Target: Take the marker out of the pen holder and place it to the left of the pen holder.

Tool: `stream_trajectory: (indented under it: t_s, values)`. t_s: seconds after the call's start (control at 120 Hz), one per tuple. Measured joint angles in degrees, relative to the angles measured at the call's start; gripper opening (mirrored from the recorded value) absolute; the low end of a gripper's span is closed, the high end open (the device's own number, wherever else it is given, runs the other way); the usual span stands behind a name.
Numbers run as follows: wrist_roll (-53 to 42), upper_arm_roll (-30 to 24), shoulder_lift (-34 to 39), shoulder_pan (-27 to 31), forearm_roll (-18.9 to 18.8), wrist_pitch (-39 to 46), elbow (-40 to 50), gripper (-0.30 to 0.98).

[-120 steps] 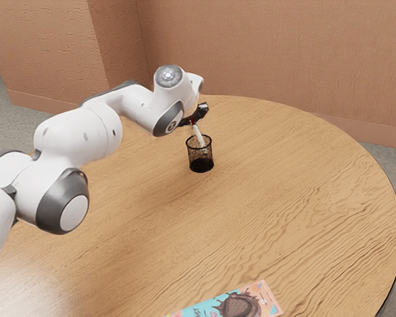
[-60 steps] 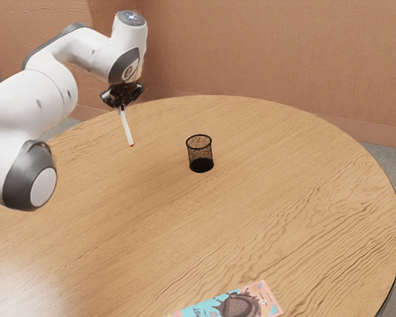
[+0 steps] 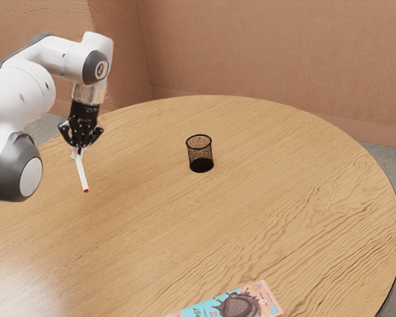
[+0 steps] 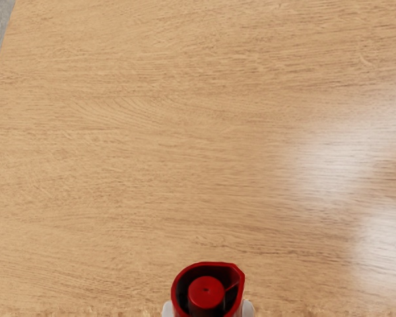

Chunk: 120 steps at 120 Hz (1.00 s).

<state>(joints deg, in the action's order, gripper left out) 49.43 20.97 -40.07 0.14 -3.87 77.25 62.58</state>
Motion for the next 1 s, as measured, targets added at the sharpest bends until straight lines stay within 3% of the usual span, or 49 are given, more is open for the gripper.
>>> stream_trajectory:
  t_s: [0.2,0.542,1.0]
  values:
    - [-6.3,-1.3,-4.5,2.8,0.3,-4.9,-3.6,-0.1]
    - [-14.5,-4.2,-11.8,6.0,0.1,0.7,-8.3,-0.1]
    - [-20.7,-5.7,-14.2,7.2,0.1,4.3,-8.5,-0.1]
